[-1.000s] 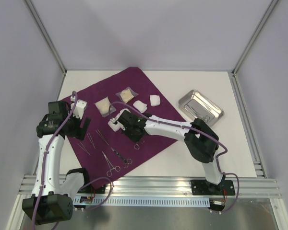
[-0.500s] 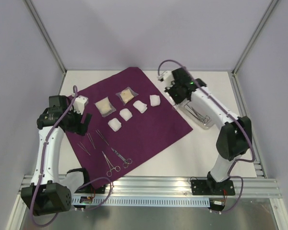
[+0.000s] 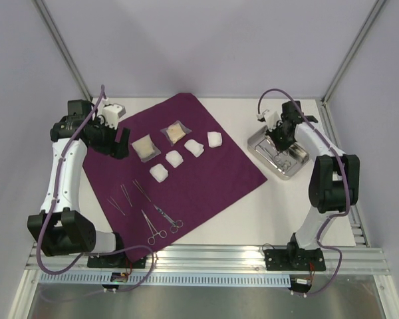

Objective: Prepare the surgical pack

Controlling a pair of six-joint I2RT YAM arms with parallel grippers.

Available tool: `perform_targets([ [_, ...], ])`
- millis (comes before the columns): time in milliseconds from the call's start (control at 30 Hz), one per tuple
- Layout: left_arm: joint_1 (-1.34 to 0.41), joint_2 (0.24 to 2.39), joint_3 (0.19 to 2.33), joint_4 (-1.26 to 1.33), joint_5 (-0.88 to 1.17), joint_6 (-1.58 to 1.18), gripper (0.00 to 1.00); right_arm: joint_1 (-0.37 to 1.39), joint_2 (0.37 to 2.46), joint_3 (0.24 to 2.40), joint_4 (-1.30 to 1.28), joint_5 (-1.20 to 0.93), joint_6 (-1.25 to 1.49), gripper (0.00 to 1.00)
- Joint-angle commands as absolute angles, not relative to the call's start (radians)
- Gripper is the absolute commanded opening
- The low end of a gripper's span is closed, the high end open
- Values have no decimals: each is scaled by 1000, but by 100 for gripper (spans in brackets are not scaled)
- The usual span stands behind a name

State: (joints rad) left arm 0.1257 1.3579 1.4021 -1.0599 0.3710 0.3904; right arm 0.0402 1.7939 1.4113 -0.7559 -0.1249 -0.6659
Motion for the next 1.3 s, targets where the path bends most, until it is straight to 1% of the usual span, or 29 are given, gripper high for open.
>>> perform_targets([
  [0,121,1397,1474,-1077,430,365,89,43,1848,1405,-693,-155,-727,0],
  [167,118,1433,1470,-1085,423,373,89,29,1907,1401,-687,-118,-742,0],
  [367,114,1445,1470,-1089,407,368,89,15,1878,1297,-634,-92,-768,1],
  [500,114,1450,1474,-1089,394,370,90,11,1893,1290,-621,-89,-761,1],
  [567,114,1447,1473,-1092,393,376,90,11,1891,1299,-606,-71,-749,7],
  [667,114,1442,1471,-1097,387,380,90,11,1861,1311,-601,-61,-735,22],
  [700,114,1439,1470,-1098,384,383,90,12,1841,1318,-607,-66,-729,31],
  [767,114,1433,1470,-1098,371,385,90,11,1821,1334,-621,-77,-721,41],
  [867,114,1416,1467,-1100,362,390,90,11,1778,1344,-624,-83,-704,44],
  [1000,114,1391,1466,-1121,364,399,91,21,1703,1382,-634,-52,-675,46],
  [1133,114,1356,1445,-1141,316,390,91,74,1615,1442,-637,121,-600,51],
  [1233,114,1310,1398,-1166,247,382,91,161,1531,1486,-661,193,-410,54],
  [1267,114,1278,1381,-1170,206,379,91,201,1505,1485,-666,230,-302,58],
])
